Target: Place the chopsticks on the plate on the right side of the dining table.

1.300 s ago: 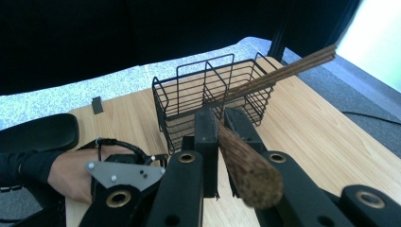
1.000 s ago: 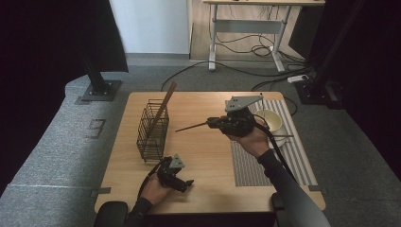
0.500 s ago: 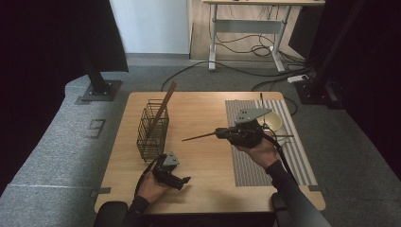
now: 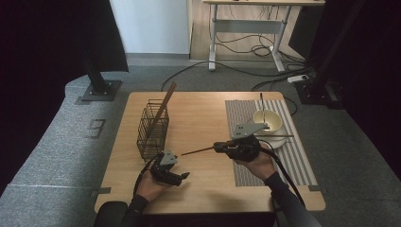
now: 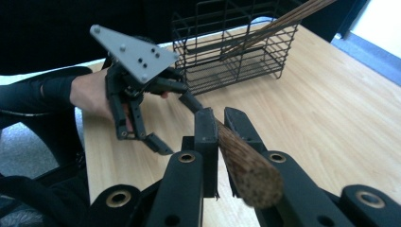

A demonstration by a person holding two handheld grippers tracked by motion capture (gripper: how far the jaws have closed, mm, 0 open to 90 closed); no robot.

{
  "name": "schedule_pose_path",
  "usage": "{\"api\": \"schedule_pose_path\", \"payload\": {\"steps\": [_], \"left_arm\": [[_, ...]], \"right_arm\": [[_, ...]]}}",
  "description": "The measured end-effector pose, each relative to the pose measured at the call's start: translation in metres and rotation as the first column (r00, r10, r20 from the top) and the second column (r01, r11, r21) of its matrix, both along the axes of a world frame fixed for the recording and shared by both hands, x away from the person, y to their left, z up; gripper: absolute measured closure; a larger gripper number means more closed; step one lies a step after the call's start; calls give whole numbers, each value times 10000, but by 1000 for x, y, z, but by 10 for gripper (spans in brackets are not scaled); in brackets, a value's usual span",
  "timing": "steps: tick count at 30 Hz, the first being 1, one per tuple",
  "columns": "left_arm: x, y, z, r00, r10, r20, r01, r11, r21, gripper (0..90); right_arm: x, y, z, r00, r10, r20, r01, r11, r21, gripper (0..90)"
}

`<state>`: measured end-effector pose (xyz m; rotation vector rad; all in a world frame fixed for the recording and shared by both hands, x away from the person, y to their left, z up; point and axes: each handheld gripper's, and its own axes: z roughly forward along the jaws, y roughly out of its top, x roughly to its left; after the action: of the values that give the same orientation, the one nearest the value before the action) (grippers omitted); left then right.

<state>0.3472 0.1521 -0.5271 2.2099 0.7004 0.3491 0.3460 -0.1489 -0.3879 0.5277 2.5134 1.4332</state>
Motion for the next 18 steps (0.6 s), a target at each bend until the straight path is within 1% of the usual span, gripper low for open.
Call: {"api": "schedule_pose_path", "payload": {"steps": [6,10,13,15,18], "left_arm": [[0,1,1,9999,-41,95,42,9999,-128,188],[-1,0,1,9997,-170,158,173,9996,-200,243],[-1,-1,1,9992,-331,213,337,9991,-276,311],[-2,-2,1,9986,-470,252,479,9982,-360,378],[-4,-3,2,9970,-653,408,671,9968,-435,461]], "right_arm": [[-6,4,-14,9997,143,-197,-145,9998,-103,832],[-8,7,-21,9990,278,-338,-283,9995,-142,832],[-10,10,-25,9985,364,-396,-373,9991,-209,832],[-11,12,-28,9980,429,-454,-438,9988,-200,832],[-12,17,-32,9970,550,-539,-561,9982,-208,832]]}}
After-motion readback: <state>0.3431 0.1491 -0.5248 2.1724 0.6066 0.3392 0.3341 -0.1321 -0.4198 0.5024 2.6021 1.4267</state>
